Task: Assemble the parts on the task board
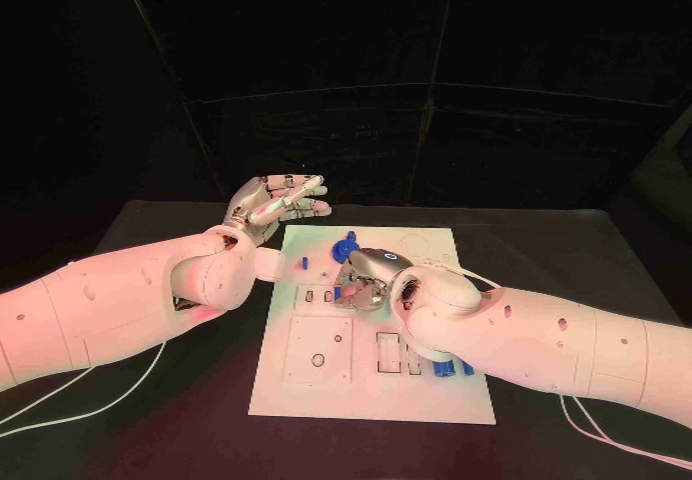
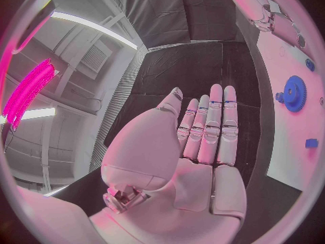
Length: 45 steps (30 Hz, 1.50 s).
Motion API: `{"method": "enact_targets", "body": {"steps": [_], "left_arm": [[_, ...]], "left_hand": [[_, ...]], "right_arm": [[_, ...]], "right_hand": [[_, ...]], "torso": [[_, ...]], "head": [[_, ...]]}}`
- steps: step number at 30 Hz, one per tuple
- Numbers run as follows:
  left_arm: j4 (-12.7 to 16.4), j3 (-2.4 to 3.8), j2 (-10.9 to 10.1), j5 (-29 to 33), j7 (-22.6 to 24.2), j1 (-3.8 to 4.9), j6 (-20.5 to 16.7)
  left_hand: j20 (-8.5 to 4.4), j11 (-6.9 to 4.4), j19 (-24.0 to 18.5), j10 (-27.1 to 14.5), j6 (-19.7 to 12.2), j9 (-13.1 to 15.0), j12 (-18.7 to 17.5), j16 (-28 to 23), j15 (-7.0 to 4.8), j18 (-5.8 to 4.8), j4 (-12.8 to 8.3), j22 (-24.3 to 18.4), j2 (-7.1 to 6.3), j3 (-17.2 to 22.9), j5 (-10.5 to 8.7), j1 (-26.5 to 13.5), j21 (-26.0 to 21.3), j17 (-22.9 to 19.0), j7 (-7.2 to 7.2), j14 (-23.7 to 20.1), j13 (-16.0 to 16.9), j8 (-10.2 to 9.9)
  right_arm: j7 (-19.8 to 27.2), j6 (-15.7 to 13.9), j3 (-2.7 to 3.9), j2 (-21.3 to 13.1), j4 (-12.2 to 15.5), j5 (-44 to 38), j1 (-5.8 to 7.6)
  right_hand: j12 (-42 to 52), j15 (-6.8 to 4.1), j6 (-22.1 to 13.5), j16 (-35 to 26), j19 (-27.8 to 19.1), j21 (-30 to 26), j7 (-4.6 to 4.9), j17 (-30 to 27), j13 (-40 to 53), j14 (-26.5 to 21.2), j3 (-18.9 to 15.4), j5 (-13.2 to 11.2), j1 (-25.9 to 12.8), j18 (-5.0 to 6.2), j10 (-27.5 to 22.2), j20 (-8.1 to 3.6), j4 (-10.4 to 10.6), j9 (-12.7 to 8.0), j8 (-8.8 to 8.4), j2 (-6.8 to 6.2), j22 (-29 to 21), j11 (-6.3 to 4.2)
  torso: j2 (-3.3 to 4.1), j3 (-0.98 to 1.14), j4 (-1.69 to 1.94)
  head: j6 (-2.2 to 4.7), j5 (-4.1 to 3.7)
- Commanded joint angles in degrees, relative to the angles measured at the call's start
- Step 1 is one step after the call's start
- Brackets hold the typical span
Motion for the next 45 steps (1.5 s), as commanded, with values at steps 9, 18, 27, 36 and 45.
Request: {"method": "enact_targets", "body": {"steps": [9, 18, 27, 36, 45], "left_arm": [[0.0, 0.05, 0.0, -0.1, 0.4, 0.08, 0.7], [-0.1, 0.05, 0.1, -0.1, 0.3, 0.08, 0.7], [-0.2, 0.05, 0.1, -0.1, 0.3, 0.08, 0.8], [-0.4, 0.05, -0.1, -0.8, -0.1, 0.08, 0.5], [-0.9, 0.04, -0.9, -6.6, -4.3, 0.07, -1.1]], "left_hand": [[-0.11, 0.02, 0.4, 0.3, 0.4, 0.0, -0.2, -0.4, 0.02, 0.86, -0.2, -0.1, 0.14, 0.0, -0.02, 0.3, -0.2, 0.1, 0.09, 0.5, 0.0, -0.3], [-0.11, 0.02, 0.4, 0.3, 0.4, 0.0, -0.2, -0.4, 0.02, 0.86, -0.2, -0.1, 0.14, 0.0, -0.02, 0.3, -0.2, 0.1, 0.09, 0.5, 0.0, -0.3], [-0.11, 0.02, 0.4, 0.3, 0.4, 0.0, -0.2, -0.4, 0.02, 0.86, -0.2, -0.1, 0.14, 0.0, -0.02, 0.3, -0.2, 0.1, 0.09, 0.5, 0.0, -0.3], [-0.36, -0.49, 0.9, 1.7, 1.6, 0.0, -0.2, -0.5, -0.32, 0.89, -0.1, -0.1, 0.3, 0.2, 0.0, 0.2, -0.1, 0.4, -0.57, 1.1, 0.1, -0.1], [-3.32, -2.76, 7.9, 8.5, 5.0, 0.2, 0.6, 3.2, -3.33, 0.89, 1.2, 1.4, -1.08, -0.5, -0.11, -1.5, 3.6, 3.9, -2.02, 10.9, 0.7, 0.2]], "right_arm": [[-1.4, 1.7, -0.24, 0.1, -0.2, -0.3, -0.22], [-1.3, 1.0, -0.24, 0.1, -0.2, -0.4, -0.22], [-1.0, -0.9, -0.24, 0.1, -0.1, -0.4, -0.22], [4.0, -9.2, -0.23, -1.3, 1.9, -2.5, -0.47], [16.9, -14.0, -0.07, -6.9, 7.2, -0.7, -0.32]], "right_hand": [[-0.4, 0.53, -1.1, -0.2, -0.3, -0.2, 0.34, 11.8, 2.4, 5.4, 0.2, -0.4, -0.8, -0.74, -0.5, 0.45, 0.2, -0.2, -0.66, -0.92, 1.4, 0.32], [-1.6, 0.9, -2.6, -0.3, -0.3, -0.2, 0.79, 11.7, 1.3, 5.4, -0.1, -1.3, -1.8, -0.74, -1.5, 0.79, 0.7, -0.3, -1.36, -1.7, 1.4, 0.76], [-2.5, 1.36, -5.0, -0.3, -0.4, -0.3, 1.22, 11.7, 0.4, 5.4, -2.0, -5.4, -3.5, -0.7, -2.3, 1.28, 2.0, -0.3, -2.17, -3.06, 1.2, 1.25], [-2.6, 2.02, -8.9, 0.0, -0.1, 0.0, 2.12, 12.2, 0.1, 5.5, -3.5, -6.6, -2.8, -0.81, -2.6, 1.84, 2.8, -0.4, -2.89, -3.84, 1.8, 2.03], [-2.6, 2.21, -9.6, 0.0, -0.1, 0.0, 2.29, 12.3, 0.0, 5.5, -3.8, -6.5, -1.7, -0.82, -2.7, 2.06, 2.9, -0.4, -2.7, -4.12, 1.9, 2.2]], "torso": [[0.01, 0.01, -0.01], [0.0, 0.01, 0.0], [-0.01, 0.01, -0.01], [-0.04, 0.1, 0.03], [-0.12, 0.05, -0.15]], "head": [[0.0, -0.01], [-0.08, -0.1], [-0.06, 0.0], [0.09, 0.1], [0.26, 0.37]]}}
